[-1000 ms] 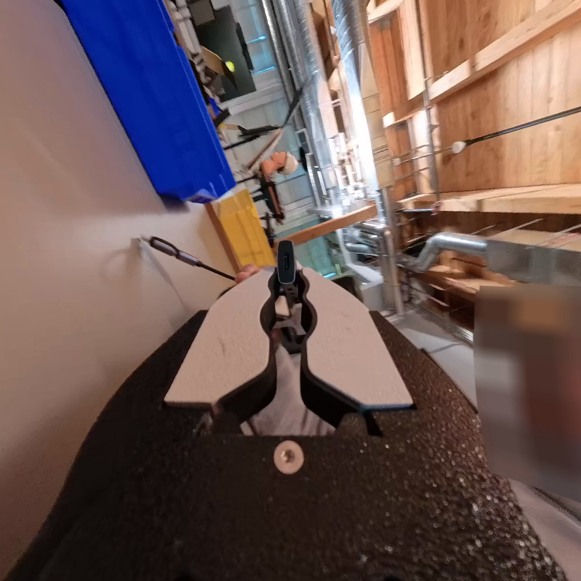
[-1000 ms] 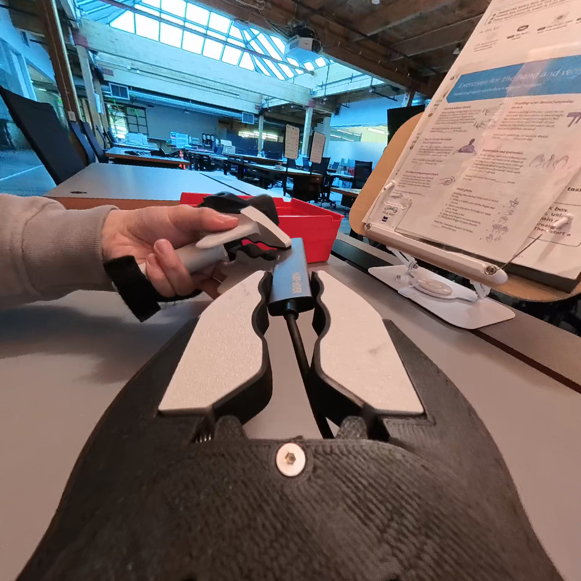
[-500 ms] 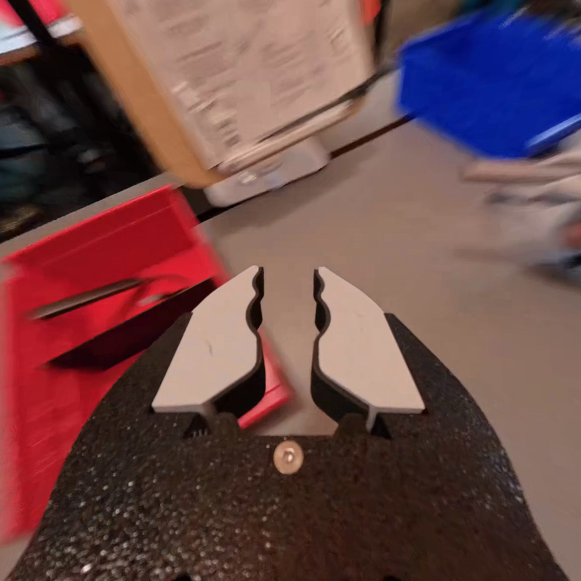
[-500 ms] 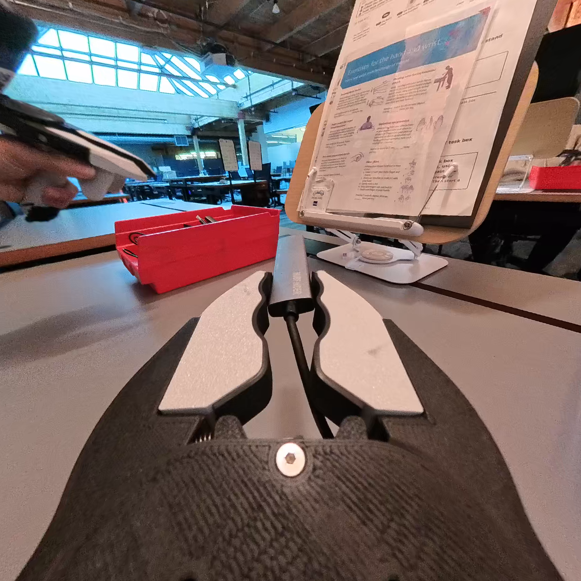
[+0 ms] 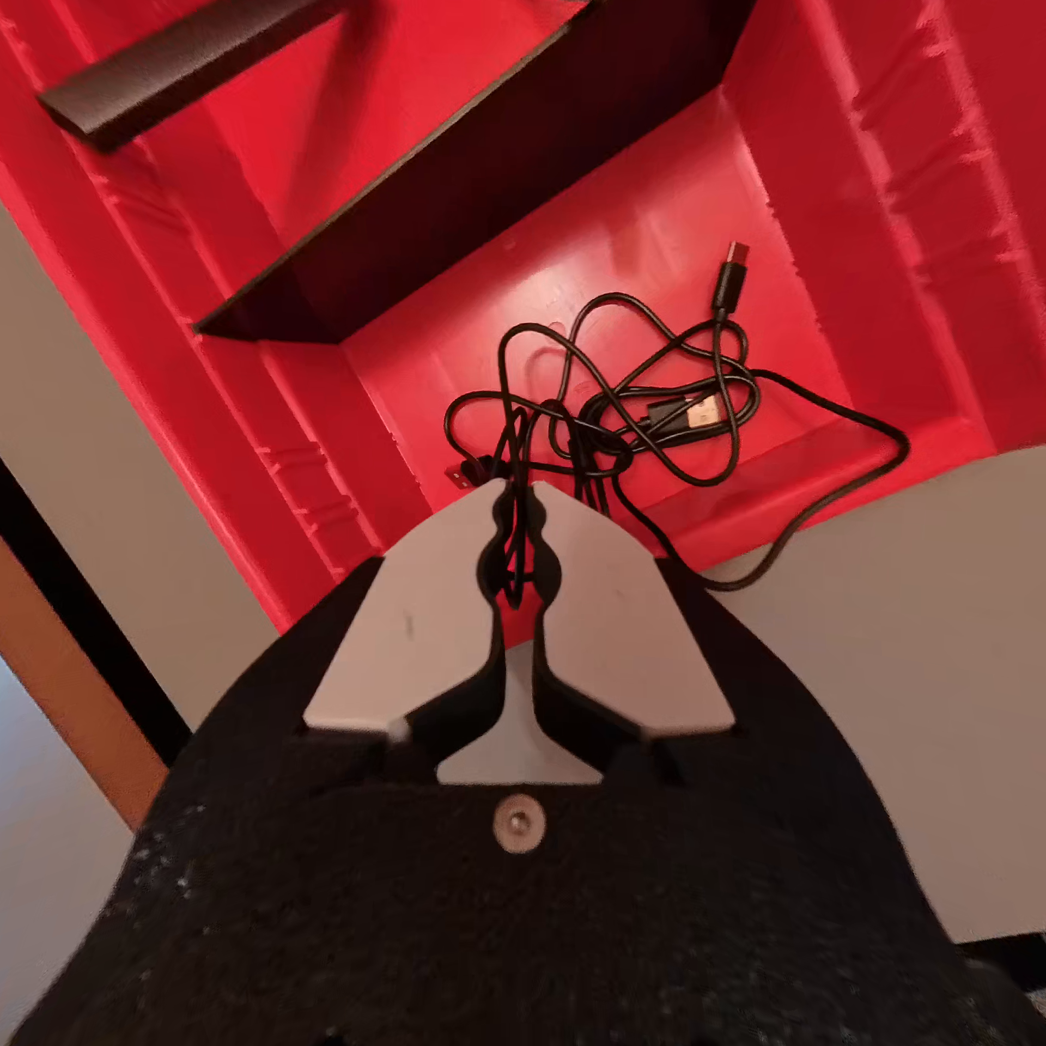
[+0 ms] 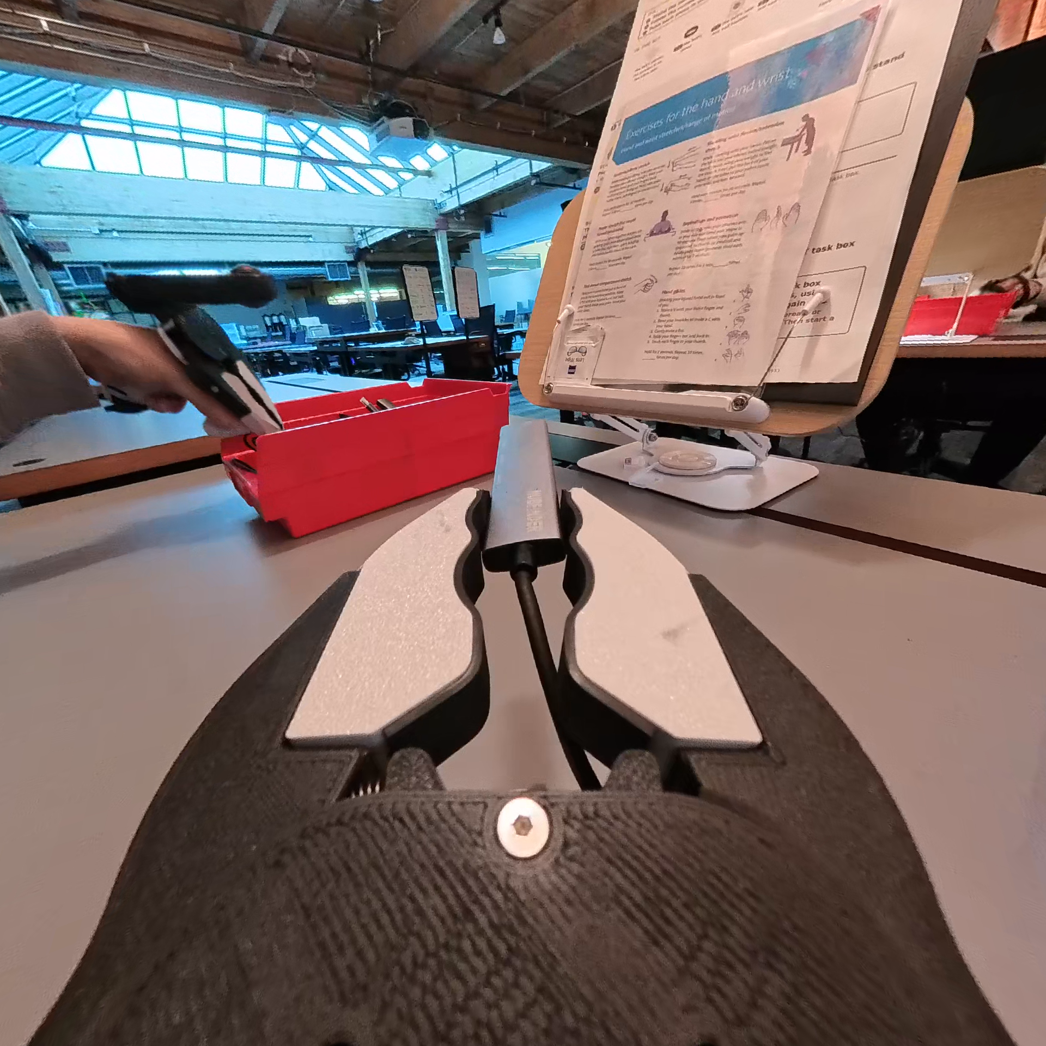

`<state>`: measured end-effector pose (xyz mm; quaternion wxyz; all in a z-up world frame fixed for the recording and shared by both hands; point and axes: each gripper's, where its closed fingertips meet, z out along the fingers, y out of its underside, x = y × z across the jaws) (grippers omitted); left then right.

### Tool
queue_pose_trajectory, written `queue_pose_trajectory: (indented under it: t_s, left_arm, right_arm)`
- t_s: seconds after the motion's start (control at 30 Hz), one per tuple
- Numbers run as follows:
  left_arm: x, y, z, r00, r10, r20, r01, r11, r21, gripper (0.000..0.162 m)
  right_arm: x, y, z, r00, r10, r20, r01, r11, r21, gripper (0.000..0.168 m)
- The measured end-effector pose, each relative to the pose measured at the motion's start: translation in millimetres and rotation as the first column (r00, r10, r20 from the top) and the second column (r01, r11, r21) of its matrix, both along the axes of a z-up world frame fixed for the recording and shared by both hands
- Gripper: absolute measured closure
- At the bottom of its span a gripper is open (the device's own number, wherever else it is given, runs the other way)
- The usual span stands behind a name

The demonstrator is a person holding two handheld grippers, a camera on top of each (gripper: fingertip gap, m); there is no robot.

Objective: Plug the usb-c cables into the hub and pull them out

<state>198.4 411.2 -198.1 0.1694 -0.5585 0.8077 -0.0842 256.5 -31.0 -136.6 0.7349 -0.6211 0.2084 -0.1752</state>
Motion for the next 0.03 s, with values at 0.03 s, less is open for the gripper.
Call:
queue_pose_trajectory:
  t_s: [0.03]
  left_arm:
    - [1.2, 1.6, -2.0, 1.0, 0.016, 0.0, -0.016, 1.0, -0.004, 0.159]
  right_arm:
    - [-0.4, 0.4, -0.1, 1.0, 0.002, 0.001, -0.002, 1.0, -0.002, 0.144]
